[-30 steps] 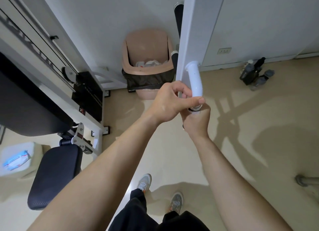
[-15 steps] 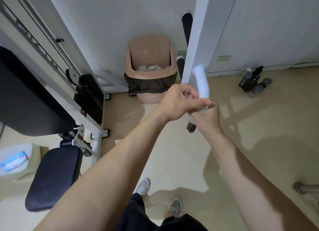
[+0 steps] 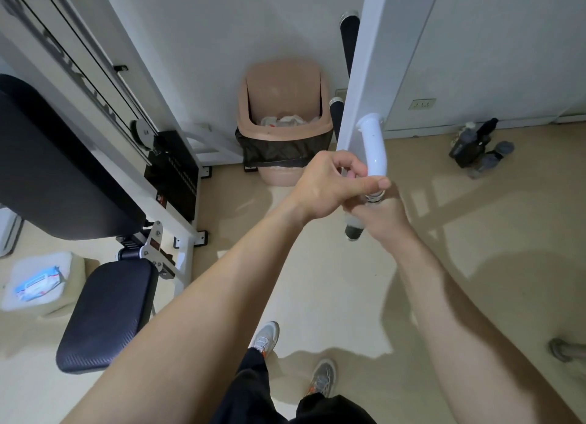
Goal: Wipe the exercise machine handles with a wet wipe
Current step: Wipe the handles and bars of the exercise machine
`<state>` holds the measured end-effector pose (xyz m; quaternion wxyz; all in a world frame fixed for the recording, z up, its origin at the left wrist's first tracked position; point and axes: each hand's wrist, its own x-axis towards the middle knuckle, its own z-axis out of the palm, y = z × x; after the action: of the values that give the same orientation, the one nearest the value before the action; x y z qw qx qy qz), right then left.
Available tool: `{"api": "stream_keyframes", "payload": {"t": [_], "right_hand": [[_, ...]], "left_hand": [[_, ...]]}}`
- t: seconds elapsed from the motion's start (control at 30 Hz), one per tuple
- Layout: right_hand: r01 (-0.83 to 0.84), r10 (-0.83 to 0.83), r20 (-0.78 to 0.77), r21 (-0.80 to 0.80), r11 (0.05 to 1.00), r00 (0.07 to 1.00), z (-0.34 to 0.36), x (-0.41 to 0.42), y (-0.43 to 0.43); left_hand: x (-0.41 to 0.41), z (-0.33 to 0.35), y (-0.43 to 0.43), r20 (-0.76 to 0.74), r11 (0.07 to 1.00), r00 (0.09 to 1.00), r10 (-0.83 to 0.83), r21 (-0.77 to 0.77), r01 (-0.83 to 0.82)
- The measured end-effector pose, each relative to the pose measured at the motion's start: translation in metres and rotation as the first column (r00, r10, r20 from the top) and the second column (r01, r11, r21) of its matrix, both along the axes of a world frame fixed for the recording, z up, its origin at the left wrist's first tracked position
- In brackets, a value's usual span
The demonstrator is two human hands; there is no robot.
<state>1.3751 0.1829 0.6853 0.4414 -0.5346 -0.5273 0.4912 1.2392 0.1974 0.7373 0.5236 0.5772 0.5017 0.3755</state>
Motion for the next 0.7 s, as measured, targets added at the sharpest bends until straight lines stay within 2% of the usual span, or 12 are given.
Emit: {"api": "stream_keyframes", "payload": {"t": [0.07,0.13,0.2,0.27,0.33,0.4,0.57,0.63,0.7], "right_hand": [[0.141,-0.135,-0.073,0.079,0.987,0.988,0.005,-0.008,-0.001],[0.287,-0.283,-0.075,0.048,0.957,0.956,-0.017,-0.017,-0.005],[0.353,-0.356,-0.045,-0.05,0.934,0.934,-0.051,-0.024,-0.01],[0.353,-0.359,-0.007,-0.173,0.92,0.933,-0.071,-0.022,-0.015],[0.3,-0.294,0.057,-0.201,0.933,0.954,-0.07,-0.019,-0.015],[0.244,-0.236,0.074,-0.142,0.959,0.969,-0.046,-0.019,-0.012],[0.235,-0.231,-0.056,0.083,0.969,0.971,0.005,-0.013,-0.005],[0.283,-0.28,-0.053,0.077,0.956,0.959,-0.01,-0.012,-0.005],[0.288,-0.288,-0.002,-0.021,0.957,0.958,-0.044,-0.01,-0.007]], "left_hand": [[0.003,-0.003,0.0,0.022,1.0,1.0,-0.001,0.0,0.001],[0.007,-0.003,-0.002,0.043,1.0,0.999,-0.004,0.01,0.003],[0.007,-0.001,-0.003,0.065,1.0,0.998,-0.01,0.018,0.009],[0.005,0.0,-0.002,0.065,1.0,0.998,-0.005,0.025,0.003],[0.003,0.002,-0.002,0.054,1.0,0.999,-0.006,0.019,0.005],[0.0,0.004,-0.002,0.056,1.0,0.998,-0.012,0.004,0.011],[0.007,0.004,-0.005,0.083,0.999,0.996,-0.025,-0.019,0.026],[0.01,0.003,-0.005,0.09,1.0,0.996,-0.015,-0.018,0.016],[0.011,0.003,-0.003,0.077,1.0,0.997,-0.009,-0.017,0.01]]}}
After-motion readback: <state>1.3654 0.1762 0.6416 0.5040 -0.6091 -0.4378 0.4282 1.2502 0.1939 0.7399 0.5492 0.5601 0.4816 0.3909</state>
